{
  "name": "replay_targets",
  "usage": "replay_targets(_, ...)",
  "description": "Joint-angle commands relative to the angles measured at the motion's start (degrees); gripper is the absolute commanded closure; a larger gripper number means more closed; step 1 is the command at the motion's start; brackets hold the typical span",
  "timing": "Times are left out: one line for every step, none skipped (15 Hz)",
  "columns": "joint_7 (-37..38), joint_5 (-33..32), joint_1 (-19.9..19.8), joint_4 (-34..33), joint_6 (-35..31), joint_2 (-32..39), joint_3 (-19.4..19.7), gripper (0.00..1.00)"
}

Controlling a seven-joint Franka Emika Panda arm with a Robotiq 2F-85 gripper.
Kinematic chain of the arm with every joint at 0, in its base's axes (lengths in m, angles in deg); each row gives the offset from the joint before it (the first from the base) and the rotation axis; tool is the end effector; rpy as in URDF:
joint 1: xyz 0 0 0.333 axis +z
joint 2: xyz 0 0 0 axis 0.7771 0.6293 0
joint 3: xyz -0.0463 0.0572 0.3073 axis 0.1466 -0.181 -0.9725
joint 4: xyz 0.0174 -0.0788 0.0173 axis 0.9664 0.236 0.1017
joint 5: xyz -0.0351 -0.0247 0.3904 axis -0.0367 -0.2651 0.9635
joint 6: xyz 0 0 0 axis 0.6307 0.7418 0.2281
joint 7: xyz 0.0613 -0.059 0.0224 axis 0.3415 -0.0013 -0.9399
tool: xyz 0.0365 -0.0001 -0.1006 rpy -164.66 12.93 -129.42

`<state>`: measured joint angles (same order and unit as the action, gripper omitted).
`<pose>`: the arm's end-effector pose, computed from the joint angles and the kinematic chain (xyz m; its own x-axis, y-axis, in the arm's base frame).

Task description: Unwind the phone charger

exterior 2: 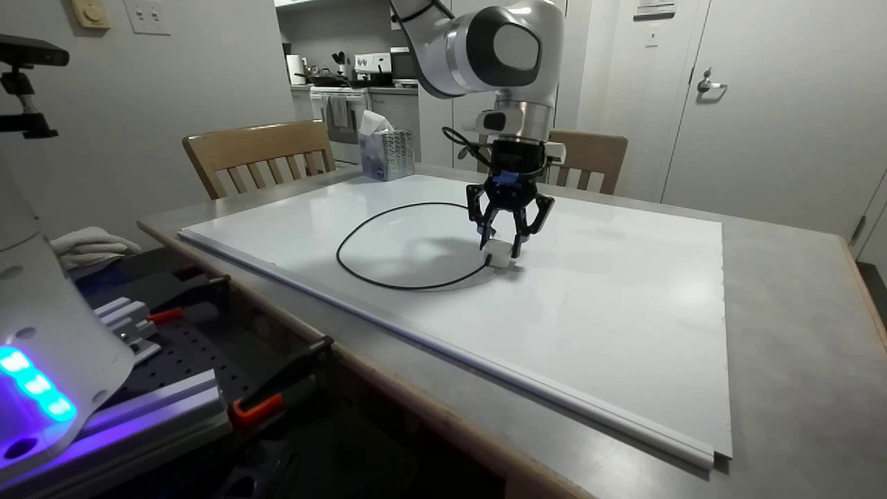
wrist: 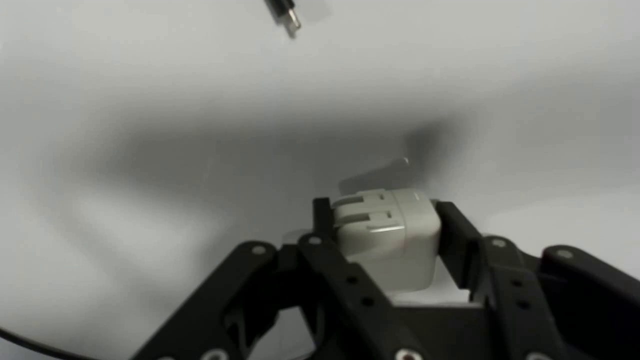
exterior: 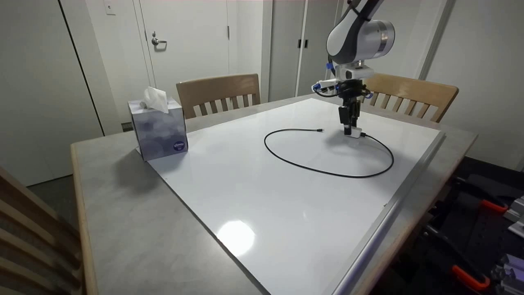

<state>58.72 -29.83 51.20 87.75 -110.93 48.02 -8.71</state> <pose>0.5541 -0.1696 0.1494 -0.9482 -0.2065 0.2414 -0.2069 0.9781 0.0237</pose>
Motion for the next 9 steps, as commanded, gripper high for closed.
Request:
replay_targets(4.8,0.1,-1.3,-1.3,3.0,0.5,0.0,0.72)
replay_targets(2.3,6.9,5.0,-1.8,4.3,2.2,7.8,0.72)
replay_targets(2.3,9.5,6.0,-2.1,5.3,2.8,9.7,0.72)
replay_targets(1.8,13.1,8.5,-2.5,6.6,4.1,13.6,0.72)
replay_targets(1.6,16.6,10.5,-3.0,7.5,5.8,17.3,0.72)
replay_targets(1.5,20.3,12.6,-3.3,8.6,7.4,20.9,0.72)
replay_targets(1.4,24.2,14.4,-3.6,9.5,9.4,24.0,0.72)
replay_targets(1.4,28.3,15.3,-4.0,11.0,11.2,26.4,0.72)
replay_targets(1.4,22.7,12.7,-1.5,8.3,6.8,22.0,0.47)
